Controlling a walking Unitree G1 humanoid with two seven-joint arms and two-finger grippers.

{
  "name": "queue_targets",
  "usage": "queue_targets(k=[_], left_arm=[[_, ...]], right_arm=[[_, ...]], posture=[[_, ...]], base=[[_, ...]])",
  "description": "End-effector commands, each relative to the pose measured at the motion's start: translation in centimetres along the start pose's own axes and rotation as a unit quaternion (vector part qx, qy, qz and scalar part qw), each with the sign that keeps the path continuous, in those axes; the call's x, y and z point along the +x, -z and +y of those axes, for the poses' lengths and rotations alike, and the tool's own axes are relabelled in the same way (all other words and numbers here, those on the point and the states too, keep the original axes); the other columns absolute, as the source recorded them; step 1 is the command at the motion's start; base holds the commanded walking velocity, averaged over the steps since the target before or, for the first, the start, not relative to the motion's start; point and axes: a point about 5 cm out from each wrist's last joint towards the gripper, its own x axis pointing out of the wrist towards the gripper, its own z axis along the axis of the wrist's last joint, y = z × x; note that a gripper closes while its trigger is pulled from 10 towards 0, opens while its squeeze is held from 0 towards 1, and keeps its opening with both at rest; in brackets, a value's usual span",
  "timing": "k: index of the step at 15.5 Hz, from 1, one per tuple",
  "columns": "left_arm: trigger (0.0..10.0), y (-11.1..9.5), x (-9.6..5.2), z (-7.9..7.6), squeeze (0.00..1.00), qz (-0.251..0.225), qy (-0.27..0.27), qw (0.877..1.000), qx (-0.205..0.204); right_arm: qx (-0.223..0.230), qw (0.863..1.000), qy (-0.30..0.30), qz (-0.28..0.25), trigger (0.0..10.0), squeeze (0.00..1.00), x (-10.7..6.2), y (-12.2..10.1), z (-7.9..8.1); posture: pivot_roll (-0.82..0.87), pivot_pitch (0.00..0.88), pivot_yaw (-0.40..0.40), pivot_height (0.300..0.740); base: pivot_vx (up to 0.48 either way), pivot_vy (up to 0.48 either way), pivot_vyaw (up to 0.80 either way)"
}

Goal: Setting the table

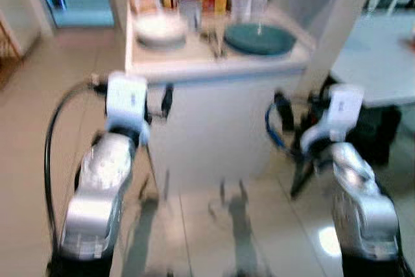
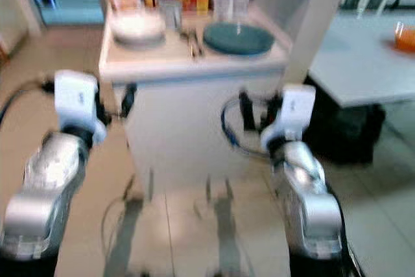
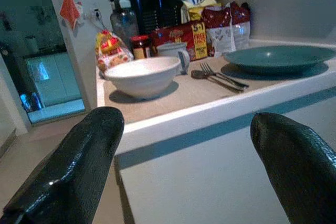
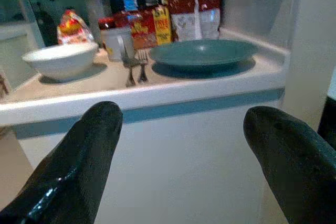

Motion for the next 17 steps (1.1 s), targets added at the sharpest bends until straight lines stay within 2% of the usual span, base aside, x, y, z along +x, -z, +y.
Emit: queue_targets(k=[1,3,4,5,9,10,12,13,14,17], left_arm=[[10.0,-0.2,-0.1,0.0,0.00,-0.002,0.003,1.000,-0.001],[10.0,-0.2,-0.1,0.0,0.00,-0.001,0.003,1.000,-0.002],[10.0,0.0,0.0,0.2,0.00,0.003,-0.006,1.000,-0.003],[10.0,0.1,0.0,0.2,0.00,0.004,-0.005,1.000,0.017],[10.0,0.3,0.1,-0.2,0.00,0.016,0.000,1.000,0.021],[10.0,0.4,0.1,-0.2,0.00,0.021,-0.004,1.000,0.014],[10.0,0.9,0.0,-0.2,0.00,0.033,-0.008,0.999,-0.001],[10.0,1.7,-0.1,-0.1,0.00,0.064,-0.018,0.997,-0.035],[10.0,1.7,-0.1,-0.1,0.00,0.062,-0.013,0.997,-0.043],[10.0,1.5,0.0,-0.2,0.00,0.061,-0.003,0.997,-0.046]], right_arm=[[0.005,1.000,-0.007,-0.006,10.0,0.00,0.1,-0.5,0.1],[0.003,1.000,-0.008,-0.012,10.0,0.00,0.0,-0.5,0.1],[-0.031,0.999,-0.017,0.018,10.0,0.00,0.0,0.4,0.4],[-0.023,1.000,-0.013,0.012,10.0,0.00,-0.1,0.4,0.4],[-0.034,0.999,-0.004,0.022,10.0,0.00,0.0,0.7,0.2],[-0.051,0.998,0.004,0.036,10.0,0.00,0.0,1.1,0.1],[-0.055,0.997,0.007,0.044,10.0,0.00,-0.1,1.5,0.0],[-0.054,0.997,0.013,0.050,10.0,0.00,-0.1,1.7,-0.1],[-0.042,0.997,0.015,0.056,10.0,0.00,-0.1,1.8,-0.2],[-0.046,0.997,0.019,0.065,10.0,0.00,0.2,1.9,-0.2]], posture=[[0.01,0.006,-0.045,0.740],[0.00,0.006,-0.045,0.740],[0.00,0.006,-0.044,0.740],[0.00,0.007,-0.043,0.740],[0.00,0.008,-0.038,0.740],[0.00,0.007,-0.036,0.740],[0.00,0.007,-0.035,0.740],[0.00,0.007,-0.034,0.740],[0.00,0.006,-0.037,0.740],[0.00,0.000,-0.040,0.740]], base=[[0.000,0.000,0.00],[0.000,0.000,0.00],[0.000,0.000,0.00],[0.000,0.000,0.00],[0.000,-0.480,0.00],[0.000,-0.480,0.00],[0.000,-0.390,0.00],[0.000,0.000,0.00],[0.000,0.000,0.00],[0.139,0.000,0.00]])
